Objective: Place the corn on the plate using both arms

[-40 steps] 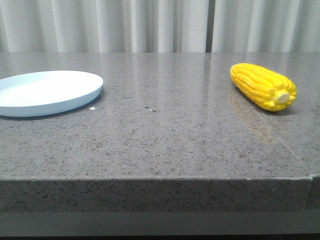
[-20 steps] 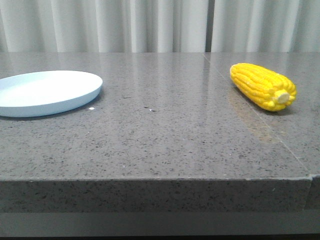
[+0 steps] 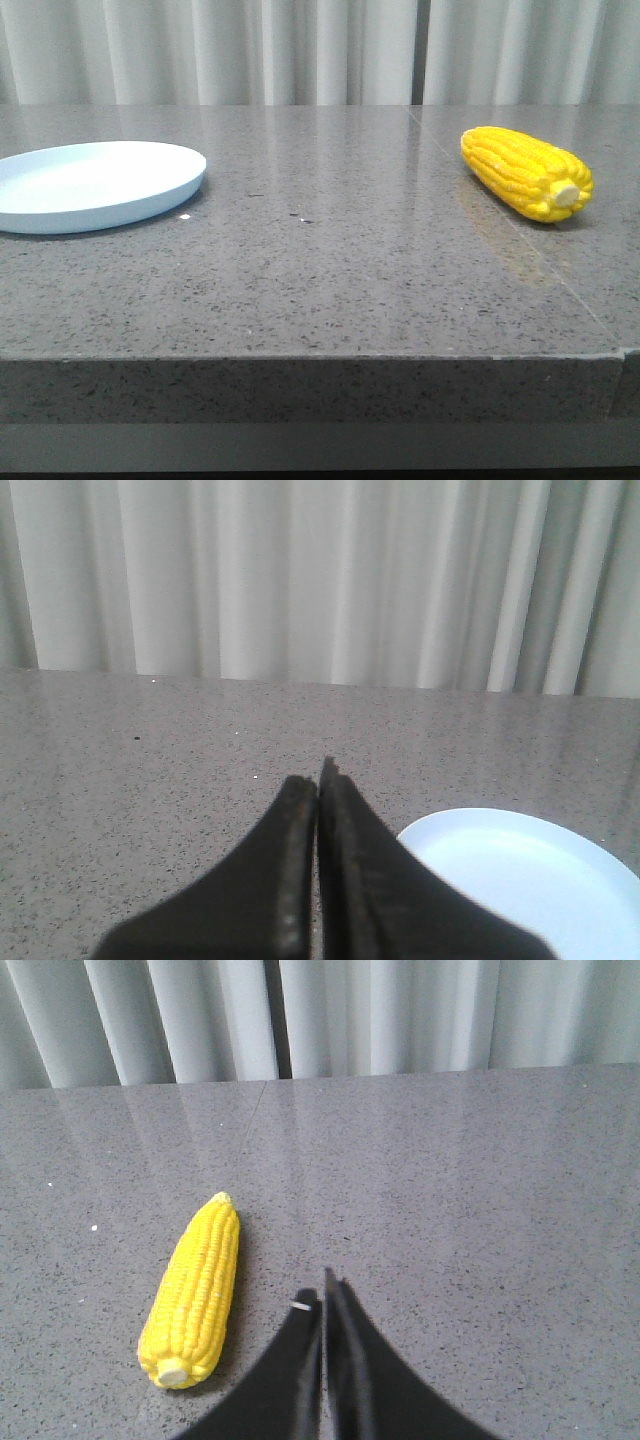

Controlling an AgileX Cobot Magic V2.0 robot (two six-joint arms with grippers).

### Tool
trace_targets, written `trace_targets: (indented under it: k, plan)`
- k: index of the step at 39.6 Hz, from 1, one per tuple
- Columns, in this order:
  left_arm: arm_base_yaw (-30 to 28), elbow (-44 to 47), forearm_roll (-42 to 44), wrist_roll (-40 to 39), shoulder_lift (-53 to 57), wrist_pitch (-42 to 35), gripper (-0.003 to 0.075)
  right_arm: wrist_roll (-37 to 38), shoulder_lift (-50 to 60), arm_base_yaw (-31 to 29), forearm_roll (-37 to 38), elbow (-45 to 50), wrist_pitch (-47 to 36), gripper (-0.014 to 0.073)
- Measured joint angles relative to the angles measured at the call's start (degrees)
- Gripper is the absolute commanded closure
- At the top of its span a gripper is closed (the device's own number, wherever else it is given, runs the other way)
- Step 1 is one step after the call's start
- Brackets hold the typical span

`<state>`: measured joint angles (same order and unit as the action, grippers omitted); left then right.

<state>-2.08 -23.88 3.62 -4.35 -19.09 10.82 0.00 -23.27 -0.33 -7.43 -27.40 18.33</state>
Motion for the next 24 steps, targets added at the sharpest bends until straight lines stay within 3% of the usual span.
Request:
trace_targets:
  k: [5,8,24]
  plan:
    - [0.0,0.0,0.0,0.0,0.0,0.0,0.0133,0.0,0.0,0.0,0.0,0.0,0.0,0.012]
    - [0.0,0.0,0.0,0.0,0.0,0.0,0.0054,0.0,0.0,0.0,0.0,0.0,0.0,0.0074]
    - [0.0,-0.25,0.0,0.0,-2.53,-2.69,0.0048,0.0,0.0,0.0,0.0,0.0,0.0,0.0076]
